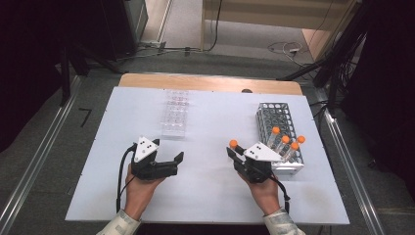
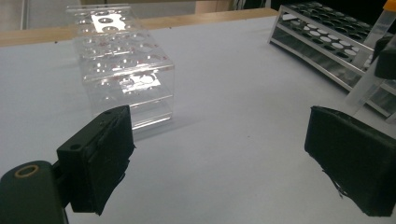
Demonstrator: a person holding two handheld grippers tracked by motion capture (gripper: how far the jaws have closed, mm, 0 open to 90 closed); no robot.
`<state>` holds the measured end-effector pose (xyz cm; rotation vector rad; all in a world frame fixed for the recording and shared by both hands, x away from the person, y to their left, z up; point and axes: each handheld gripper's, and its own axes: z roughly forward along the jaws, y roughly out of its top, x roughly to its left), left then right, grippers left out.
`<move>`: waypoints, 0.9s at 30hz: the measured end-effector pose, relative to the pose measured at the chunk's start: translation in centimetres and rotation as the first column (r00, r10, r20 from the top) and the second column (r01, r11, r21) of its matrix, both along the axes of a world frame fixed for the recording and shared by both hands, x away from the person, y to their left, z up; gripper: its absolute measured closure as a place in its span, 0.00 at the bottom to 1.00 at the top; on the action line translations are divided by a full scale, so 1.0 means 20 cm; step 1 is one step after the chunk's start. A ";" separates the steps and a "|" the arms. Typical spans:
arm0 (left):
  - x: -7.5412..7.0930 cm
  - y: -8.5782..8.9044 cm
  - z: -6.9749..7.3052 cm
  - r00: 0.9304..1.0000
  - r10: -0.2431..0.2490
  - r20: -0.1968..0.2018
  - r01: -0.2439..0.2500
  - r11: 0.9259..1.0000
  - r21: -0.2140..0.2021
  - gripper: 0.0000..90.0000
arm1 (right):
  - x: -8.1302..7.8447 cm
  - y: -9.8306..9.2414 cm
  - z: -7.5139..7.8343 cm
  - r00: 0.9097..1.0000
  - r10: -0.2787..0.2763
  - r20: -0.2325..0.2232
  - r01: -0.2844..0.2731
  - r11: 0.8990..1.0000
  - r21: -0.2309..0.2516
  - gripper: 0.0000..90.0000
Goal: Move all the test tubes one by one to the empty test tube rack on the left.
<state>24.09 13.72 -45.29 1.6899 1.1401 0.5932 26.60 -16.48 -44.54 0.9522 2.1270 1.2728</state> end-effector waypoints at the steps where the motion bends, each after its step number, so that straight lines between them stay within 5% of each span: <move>1: 0.00 -0.01 0.01 1.000 -0.008 0.003 0.008 1.000 0.000 0.11 | 0.00 0.01 0.00 1.000 0.008 0.001 -0.008 1.000 0.005 0.80; 13: 0.00 -0.17 0.16 0.989 -0.142 0.048 0.143 0.990 -0.016 0.18 | 0.02 0.15 0.00 0.998 0.064 -0.004 -0.064 0.998 0.004 0.80; 21: 0.04 -0.29 0.17 0.967 -0.249 0.049 0.250 0.968 -0.020 0.41 | 0.01 0.23 -0.01 0.995 0.104 -0.008 -0.104 0.995 0.002 0.80; 27: 0.06 -0.31 0.16 0.962 -0.270 0.046 0.271 0.962 -0.019 0.54 | 0.00 0.26 -0.01 0.992 0.128 -0.010 -0.128 0.992 0.014 0.80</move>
